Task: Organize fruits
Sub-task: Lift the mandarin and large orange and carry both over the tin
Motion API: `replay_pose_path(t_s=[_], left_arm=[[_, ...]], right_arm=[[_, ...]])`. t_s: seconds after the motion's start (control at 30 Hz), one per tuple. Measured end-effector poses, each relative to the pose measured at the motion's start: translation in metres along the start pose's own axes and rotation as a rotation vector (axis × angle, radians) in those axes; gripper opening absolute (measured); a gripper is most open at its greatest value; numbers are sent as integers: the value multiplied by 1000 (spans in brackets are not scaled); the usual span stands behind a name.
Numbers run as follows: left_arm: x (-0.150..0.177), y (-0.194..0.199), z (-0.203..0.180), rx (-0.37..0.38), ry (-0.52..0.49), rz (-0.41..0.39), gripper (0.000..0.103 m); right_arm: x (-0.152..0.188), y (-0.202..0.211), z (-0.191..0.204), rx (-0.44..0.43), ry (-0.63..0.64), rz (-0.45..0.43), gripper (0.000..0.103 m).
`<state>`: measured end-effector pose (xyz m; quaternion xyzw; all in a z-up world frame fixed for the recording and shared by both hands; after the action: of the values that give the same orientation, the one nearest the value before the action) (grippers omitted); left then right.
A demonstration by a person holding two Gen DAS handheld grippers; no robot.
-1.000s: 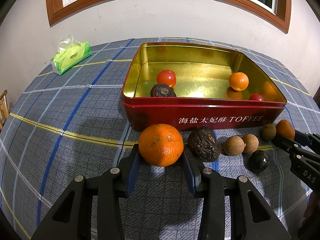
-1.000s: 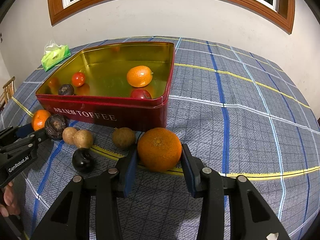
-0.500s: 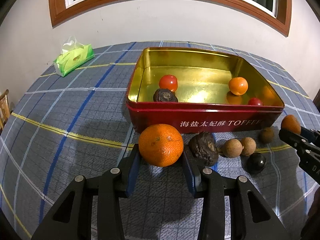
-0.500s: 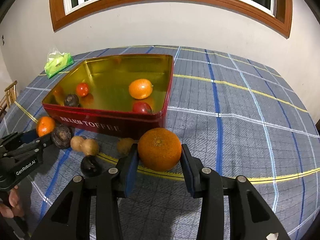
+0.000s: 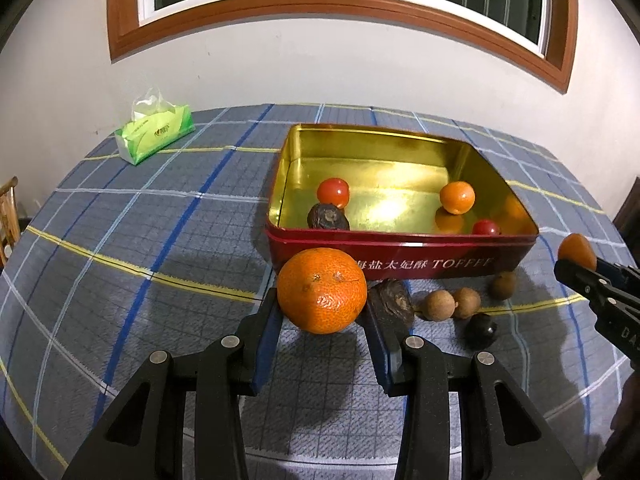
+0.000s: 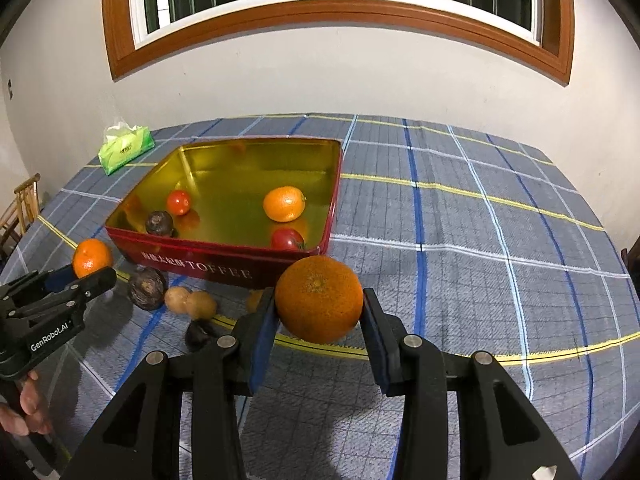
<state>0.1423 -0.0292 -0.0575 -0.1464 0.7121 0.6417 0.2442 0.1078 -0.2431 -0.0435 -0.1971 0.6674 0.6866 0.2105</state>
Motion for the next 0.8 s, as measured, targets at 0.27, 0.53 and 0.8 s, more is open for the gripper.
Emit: replay_pose_path(t_s=[0.27,0.53,0.8], left_arm=[[-5,13,5,2,6,-29,41],[-16,16,4,14,5,-45,41],[-39,13,0,1,-11,-59,41]], right_arm=[[-7,8,7,-13,10,-23,38],[-16,8,15,-26,29,-33,38],[-30,-6,27,-44,60,-16,38]])
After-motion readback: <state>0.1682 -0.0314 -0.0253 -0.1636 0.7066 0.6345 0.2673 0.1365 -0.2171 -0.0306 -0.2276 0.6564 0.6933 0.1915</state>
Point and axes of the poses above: each gripper's, at about its wrist camera, not at the fingertips, and y roughly against the way its jaws point, z to its left, x to its underside, the point moved 8 cm from there along -y, roughly the way its jaws point, and after that the axes turned 11 degrees about z, right-handed, at the moved point
